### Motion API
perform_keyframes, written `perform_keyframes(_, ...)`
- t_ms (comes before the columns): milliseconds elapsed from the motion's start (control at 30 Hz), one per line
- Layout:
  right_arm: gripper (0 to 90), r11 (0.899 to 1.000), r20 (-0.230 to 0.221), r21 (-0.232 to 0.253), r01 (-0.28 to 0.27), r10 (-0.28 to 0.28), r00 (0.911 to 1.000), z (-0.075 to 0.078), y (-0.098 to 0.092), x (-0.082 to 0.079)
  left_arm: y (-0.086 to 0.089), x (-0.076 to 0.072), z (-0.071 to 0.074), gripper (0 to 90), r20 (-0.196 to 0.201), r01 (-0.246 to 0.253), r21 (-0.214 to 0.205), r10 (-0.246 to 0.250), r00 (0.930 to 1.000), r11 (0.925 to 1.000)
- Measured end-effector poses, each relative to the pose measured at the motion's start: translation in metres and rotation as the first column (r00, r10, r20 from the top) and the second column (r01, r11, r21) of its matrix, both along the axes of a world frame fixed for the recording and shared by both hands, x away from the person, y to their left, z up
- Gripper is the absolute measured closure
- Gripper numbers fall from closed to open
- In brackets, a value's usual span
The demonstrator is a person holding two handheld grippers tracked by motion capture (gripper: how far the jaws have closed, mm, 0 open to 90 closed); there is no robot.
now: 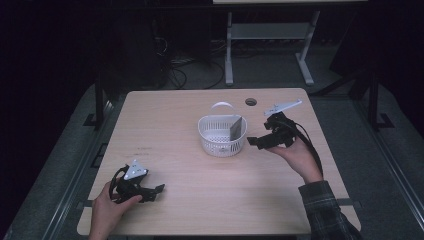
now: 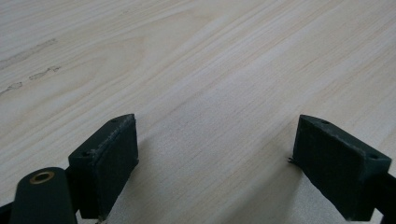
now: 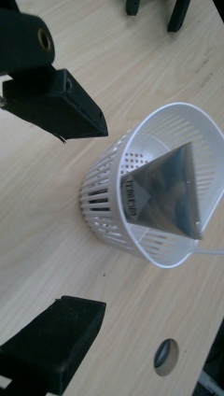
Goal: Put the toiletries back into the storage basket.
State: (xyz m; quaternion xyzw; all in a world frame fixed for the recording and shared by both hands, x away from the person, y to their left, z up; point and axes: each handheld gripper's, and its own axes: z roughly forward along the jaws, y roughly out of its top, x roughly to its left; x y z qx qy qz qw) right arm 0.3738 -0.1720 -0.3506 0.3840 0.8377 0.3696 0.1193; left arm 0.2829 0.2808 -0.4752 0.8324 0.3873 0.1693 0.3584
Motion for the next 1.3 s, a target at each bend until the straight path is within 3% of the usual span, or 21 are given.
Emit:
perform_keyframes(900,13.5,0.997,0.012,0.060,0.055,-0.055,0.9984,-0.042,-0.035,-0.044,0.000,0.000,0.000,13.1,0.001,0.001,0.000,-0.001,1.0000,1.0000)
perform_keyframes(1300,13.5,0.993,-0.016,0.077,0.086,-0.085,0.9963,-0.064,-0.053,-0.059,0.000,0.000,0.000,13.1,0.001,0.001,0.000,-0.001,1.0000,1.0000)
